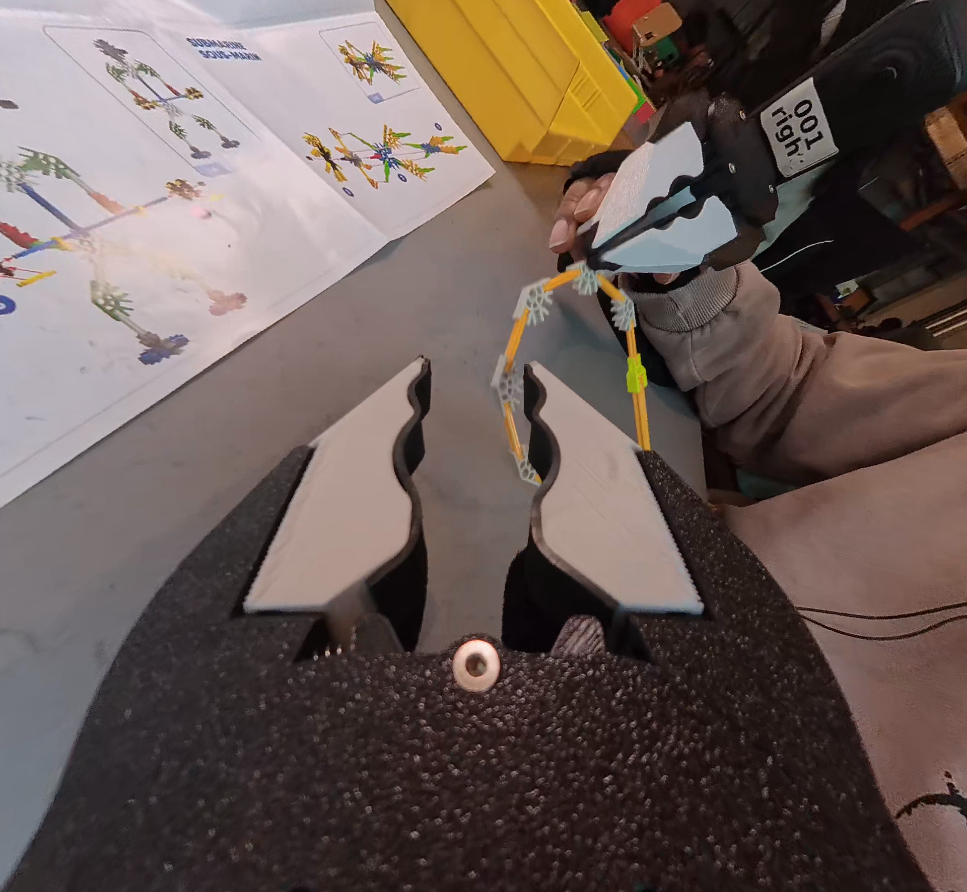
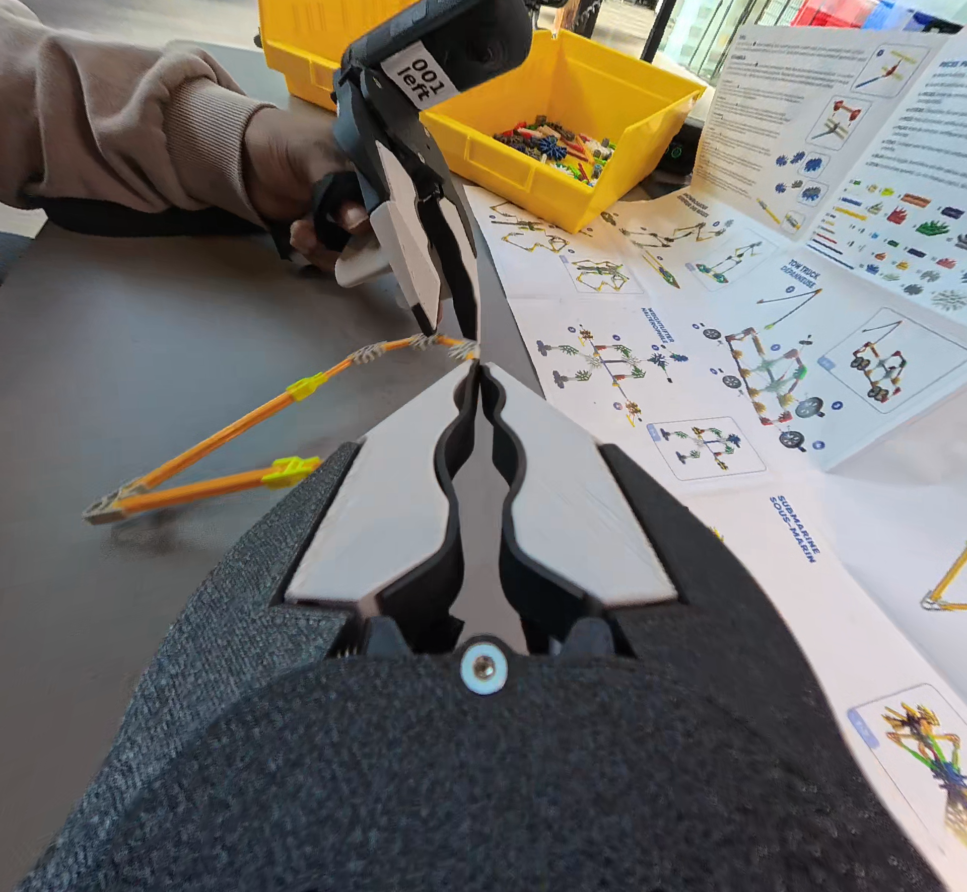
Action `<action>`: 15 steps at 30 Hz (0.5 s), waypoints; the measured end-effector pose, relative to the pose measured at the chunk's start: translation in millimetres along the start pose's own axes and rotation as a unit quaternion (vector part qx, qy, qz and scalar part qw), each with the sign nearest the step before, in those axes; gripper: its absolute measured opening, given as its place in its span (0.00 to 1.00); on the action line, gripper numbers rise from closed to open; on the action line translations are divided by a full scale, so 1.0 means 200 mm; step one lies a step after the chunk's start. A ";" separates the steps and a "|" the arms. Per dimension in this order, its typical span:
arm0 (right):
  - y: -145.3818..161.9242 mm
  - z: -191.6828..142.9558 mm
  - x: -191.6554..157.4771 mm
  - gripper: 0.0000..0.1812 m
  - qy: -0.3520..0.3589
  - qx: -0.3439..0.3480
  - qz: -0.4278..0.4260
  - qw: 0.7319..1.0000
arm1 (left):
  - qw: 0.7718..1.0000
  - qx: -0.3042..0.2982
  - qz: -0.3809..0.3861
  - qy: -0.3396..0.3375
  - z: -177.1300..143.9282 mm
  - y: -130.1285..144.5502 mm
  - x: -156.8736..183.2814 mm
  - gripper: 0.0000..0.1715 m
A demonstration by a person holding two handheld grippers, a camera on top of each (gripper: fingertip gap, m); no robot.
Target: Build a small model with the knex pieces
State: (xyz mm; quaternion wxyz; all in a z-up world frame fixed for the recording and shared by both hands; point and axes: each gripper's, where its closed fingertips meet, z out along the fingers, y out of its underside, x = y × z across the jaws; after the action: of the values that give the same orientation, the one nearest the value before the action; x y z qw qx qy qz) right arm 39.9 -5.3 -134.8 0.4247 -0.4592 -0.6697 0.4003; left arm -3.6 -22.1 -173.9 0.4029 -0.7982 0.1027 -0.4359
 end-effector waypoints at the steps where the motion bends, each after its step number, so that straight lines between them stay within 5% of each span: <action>1: -0.02 0.00 0.00 0.00 -0.001 0.016 0.003 1.000 | 1.000 -0.004 0.001 0.009 0.01 0.01 0.02 0.19; 5: 0.02 0.01 -0.01 0.03 -0.012 -0.006 0.019 1.000 | 0.999 -0.029 0.021 0.037 0.04 0.05 0.09 0.03; 12: 0.33 -0.01 -0.21 0.18 -0.110 -0.208 0.114 0.965 | 0.989 -0.073 0.116 -0.051 0.05 0.11 0.02 0.10; 15: 0.44 0.03 -0.23 0.04 -0.070 -0.282 0.075 0.954 | 0.982 -0.107 0.143 -0.055 0.08 0.16 0.02 0.13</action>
State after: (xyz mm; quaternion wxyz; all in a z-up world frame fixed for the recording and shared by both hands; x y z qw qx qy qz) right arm 67.9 -27.2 -227.8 0.1990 -0.5800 -0.7472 0.2563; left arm 17.3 -36.5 -200.3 0.3781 -0.8367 0.2395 -0.3156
